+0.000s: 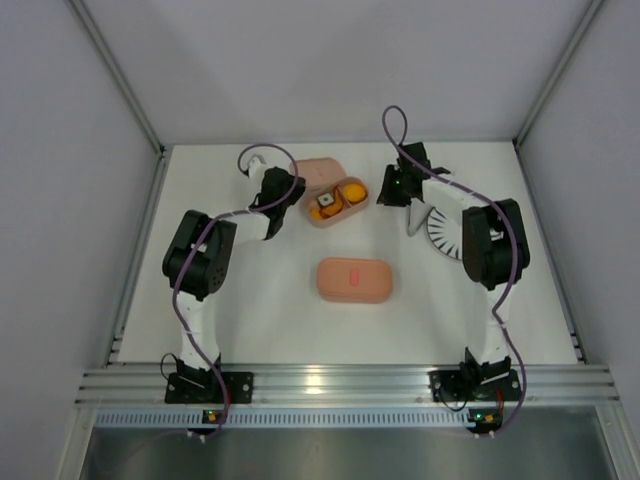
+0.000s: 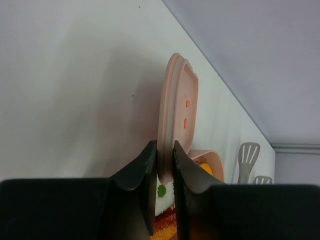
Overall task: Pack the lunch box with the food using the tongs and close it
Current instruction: Move the packing box to the center of the board, then close the box lid on the packing box.
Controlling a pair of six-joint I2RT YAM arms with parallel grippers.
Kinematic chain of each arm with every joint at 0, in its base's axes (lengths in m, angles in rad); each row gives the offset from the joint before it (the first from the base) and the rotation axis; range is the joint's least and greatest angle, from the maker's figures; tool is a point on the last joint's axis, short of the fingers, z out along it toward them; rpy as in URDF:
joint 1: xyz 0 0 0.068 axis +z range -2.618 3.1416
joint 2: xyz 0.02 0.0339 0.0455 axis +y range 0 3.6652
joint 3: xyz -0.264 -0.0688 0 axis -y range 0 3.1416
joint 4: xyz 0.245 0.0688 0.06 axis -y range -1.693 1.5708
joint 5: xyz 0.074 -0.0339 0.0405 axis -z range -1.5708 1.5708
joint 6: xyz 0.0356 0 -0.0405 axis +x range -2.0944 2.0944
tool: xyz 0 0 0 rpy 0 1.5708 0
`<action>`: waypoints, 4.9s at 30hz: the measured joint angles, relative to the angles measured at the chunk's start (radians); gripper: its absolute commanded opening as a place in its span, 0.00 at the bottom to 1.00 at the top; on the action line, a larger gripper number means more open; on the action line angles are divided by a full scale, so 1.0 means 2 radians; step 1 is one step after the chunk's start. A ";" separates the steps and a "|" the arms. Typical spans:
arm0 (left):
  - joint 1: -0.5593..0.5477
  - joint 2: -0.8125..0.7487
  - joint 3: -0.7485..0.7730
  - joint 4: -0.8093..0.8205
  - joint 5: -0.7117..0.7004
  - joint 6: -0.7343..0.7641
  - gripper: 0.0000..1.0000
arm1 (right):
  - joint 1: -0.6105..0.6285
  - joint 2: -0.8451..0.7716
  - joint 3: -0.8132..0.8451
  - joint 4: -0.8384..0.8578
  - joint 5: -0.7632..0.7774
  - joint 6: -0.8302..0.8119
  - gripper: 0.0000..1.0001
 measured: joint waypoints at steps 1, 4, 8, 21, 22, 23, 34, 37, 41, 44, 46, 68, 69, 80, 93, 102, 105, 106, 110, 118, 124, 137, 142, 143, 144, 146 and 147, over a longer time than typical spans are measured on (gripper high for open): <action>-0.002 -0.005 -0.005 0.000 0.004 0.002 0.00 | 0.000 -0.005 -0.004 0.000 0.001 -0.001 0.27; -0.009 -0.026 -0.027 0.001 0.009 0.005 0.00 | -0.001 -0.019 -0.021 0.001 0.004 -0.001 0.27; -0.014 -0.054 -0.059 0.001 0.017 0.007 0.00 | -0.001 -0.040 -0.043 0.002 0.006 -0.001 0.27; -0.025 -0.084 -0.105 0.011 0.036 0.011 0.00 | -0.001 -0.089 -0.095 0.005 0.024 -0.006 0.26; -0.025 -0.087 -0.105 0.011 0.037 0.014 0.00 | -0.001 -0.090 -0.095 0.005 0.026 -0.006 0.26; -0.025 -0.089 -0.105 0.011 0.039 0.018 0.00 | -0.001 -0.092 -0.095 0.004 0.027 -0.007 0.26; -0.025 -0.097 -0.104 0.007 0.082 0.031 0.00 | -0.001 -0.109 -0.095 0.004 0.036 -0.014 0.26; -0.025 -0.097 -0.104 0.007 0.102 0.033 0.00 | -0.001 -0.109 -0.099 0.004 0.037 -0.014 0.26; -0.026 -0.097 -0.105 0.008 0.122 0.036 0.00 | -0.001 -0.109 -0.103 0.004 0.039 -0.014 0.26; -0.026 -0.098 -0.110 0.008 0.124 0.044 0.00 | -0.001 -0.110 -0.105 0.004 0.040 -0.015 0.26; -0.026 -0.100 -0.112 0.008 0.124 0.054 0.00 | -0.001 -0.110 -0.105 0.004 0.042 -0.015 0.26; 0.021 -0.178 -0.005 -0.159 0.177 0.081 0.00 | -0.001 -0.195 -0.142 0.038 0.058 -0.043 0.31; 0.022 -0.179 -0.002 -0.178 0.189 0.075 0.00 | -0.001 -0.204 -0.148 0.043 0.058 -0.045 0.31; 0.022 -0.219 -0.010 -0.289 0.270 0.070 0.00 | -0.001 -0.269 -0.209 0.078 0.060 -0.050 0.32; -0.076 -0.228 0.216 -0.482 0.075 0.285 0.00 | -0.001 -0.288 -0.208 0.067 0.086 -0.048 0.31; -0.203 -0.162 0.295 -0.630 -0.157 0.337 0.00 | -0.001 -0.247 -0.162 0.030 0.108 -0.041 0.29; -0.223 -0.137 0.301 -0.691 -0.239 0.330 0.00 | -0.001 -0.226 -0.162 0.021 0.107 -0.039 0.29; -0.230 -0.129 0.303 -0.710 -0.262 0.326 0.00 | -0.001 -0.219 -0.162 0.019 0.107 -0.038 0.29; -0.255 -0.096 0.325 -0.763 -0.329 0.305 0.00 | -0.001 -0.201 -0.162 0.015 0.109 -0.034 0.28; -0.306 -0.012 0.424 -0.827 -0.401 0.272 0.00 | -0.001 -0.155 -0.148 0.013 0.122 -0.018 0.27; -0.312 0.011 0.437 -0.841 -0.406 0.263 0.00 | -0.001 -0.107 -0.143 0.013 0.111 -0.005 0.26; -0.311 0.016 0.449 -0.840 -0.400 0.265 0.00 | 0.008 -0.077 -0.136 0.016 0.091 0.009 0.24; -0.313 0.019 0.449 -0.840 -0.394 0.265 0.00 | 0.016 -0.075 -0.136 0.017 0.088 0.013 0.22; -0.313 0.019 0.449 -0.840 -0.394 0.265 0.00 | 0.018 -0.075 -0.136 0.017 0.088 0.014 0.22; -0.314 0.019 0.449 -0.840 -0.394 0.265 0.00 | 0.020 -0.075 -0.136 0.018 0.086 0.015 0.22; -0.315 0.019 0.449 -0.840 -0.391 0.265 0.00 | 0.026 -0.075 -0.136 0.020 0.084 0.017 0.22; -0.315 0.019 0.449 -0.840 -0.390 0.265 0.00 | 0.028 -0.075 -0.136 0.020 0.083 0.018 0.22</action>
